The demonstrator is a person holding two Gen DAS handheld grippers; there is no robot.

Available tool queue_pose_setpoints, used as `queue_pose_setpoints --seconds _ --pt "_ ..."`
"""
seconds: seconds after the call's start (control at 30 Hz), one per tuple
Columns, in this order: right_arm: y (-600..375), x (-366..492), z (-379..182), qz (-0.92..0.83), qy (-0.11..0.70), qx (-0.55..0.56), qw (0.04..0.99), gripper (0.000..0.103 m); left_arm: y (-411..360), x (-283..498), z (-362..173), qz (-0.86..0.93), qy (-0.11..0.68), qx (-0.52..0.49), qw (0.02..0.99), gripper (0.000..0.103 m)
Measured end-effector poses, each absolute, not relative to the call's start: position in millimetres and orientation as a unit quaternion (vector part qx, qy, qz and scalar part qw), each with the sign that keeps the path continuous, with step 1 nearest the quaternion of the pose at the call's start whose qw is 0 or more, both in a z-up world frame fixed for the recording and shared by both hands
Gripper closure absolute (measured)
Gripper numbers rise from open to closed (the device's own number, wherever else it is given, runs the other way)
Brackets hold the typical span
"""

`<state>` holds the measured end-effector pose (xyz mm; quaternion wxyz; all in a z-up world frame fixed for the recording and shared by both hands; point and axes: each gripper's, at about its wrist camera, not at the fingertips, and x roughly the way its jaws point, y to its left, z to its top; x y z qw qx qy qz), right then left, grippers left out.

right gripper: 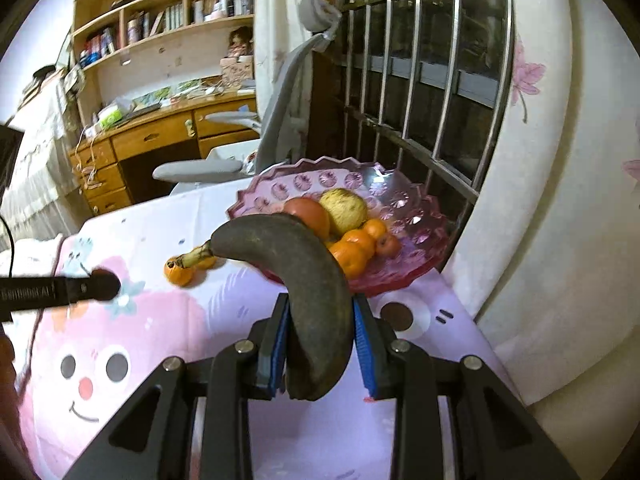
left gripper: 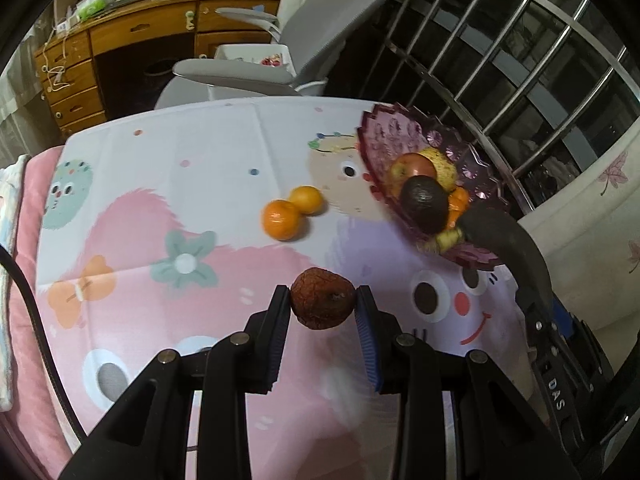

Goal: Organize fruits
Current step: 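Carry the red fruit and the banana over the pink bowl with both grippers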

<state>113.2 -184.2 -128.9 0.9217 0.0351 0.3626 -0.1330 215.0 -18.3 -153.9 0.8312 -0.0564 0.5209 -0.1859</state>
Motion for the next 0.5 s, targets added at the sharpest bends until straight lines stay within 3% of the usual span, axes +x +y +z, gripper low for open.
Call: queue_pose_setpoints --seconds 0.5 --pt "-272.6 169.7 -133.5 -0.123 0.377 0.091 0.914 0.073 -105.7 242.9 -144.2 -0.211 0.529 -0.057 0.820 0.071"
